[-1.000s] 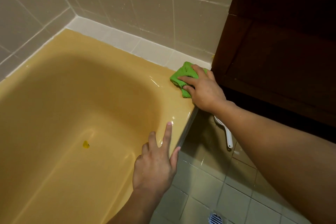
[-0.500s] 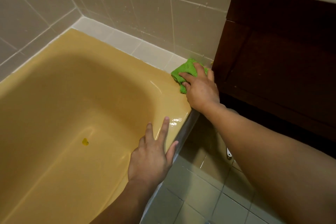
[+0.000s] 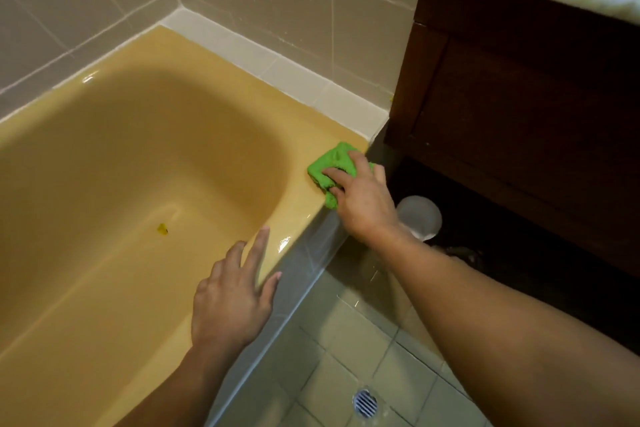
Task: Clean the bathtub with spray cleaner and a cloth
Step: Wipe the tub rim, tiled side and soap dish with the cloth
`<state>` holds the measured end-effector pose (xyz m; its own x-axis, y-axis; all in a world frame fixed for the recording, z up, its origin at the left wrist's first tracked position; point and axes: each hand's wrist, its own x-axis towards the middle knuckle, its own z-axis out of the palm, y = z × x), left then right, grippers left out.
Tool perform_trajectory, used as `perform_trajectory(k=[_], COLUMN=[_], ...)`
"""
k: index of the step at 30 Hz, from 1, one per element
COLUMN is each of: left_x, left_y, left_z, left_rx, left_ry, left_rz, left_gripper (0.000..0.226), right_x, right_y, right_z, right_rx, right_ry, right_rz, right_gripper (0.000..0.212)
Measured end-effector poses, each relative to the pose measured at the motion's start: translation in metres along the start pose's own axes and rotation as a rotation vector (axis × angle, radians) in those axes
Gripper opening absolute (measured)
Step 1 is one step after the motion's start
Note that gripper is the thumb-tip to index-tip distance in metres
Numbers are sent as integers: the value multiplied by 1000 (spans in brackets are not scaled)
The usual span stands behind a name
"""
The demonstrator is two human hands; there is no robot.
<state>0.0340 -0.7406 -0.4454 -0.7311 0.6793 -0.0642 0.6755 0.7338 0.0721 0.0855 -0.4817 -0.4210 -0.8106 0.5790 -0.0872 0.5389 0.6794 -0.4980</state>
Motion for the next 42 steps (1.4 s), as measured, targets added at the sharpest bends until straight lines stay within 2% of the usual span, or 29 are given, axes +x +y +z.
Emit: perform_trajectory(k=[10,18,20,24,31,36,39,42], left_x=[-45,-48,-47,-46,-45,-46,-49,-52], left_y=[-16,-37,-41,-45,-51,-51,-42,-27], left_z=[-2,0,-1,-2,-4,-3,-4,-11], left_rx=[-19,-65,-70,-86,-179,-198,-173,-248], left_ry=[-4,-24,-43,-46,-47,-40,-37,-77], left_rz=[-97,4,29,46,66,49,-43,-245], left_gripper=[66,66,67,68,66,66,67,67], right_x=[-54,-69,-72,-82,-100,-106,-108,-109], right_y=[-34,-46,-47,-49,-54,-59,-61,-60], right_z=[2,-4,-8,-17,-17,-8,-10,-24], right_rx=[-49,-59,53,332,570,674,697,715], right_ry=[-175,-247,-243,-72,32,31,-4,-78], right_rz=[-36,-8,22,82,203,212,213,204], right_gripper=[38,38,38,40,68,58,57,56])
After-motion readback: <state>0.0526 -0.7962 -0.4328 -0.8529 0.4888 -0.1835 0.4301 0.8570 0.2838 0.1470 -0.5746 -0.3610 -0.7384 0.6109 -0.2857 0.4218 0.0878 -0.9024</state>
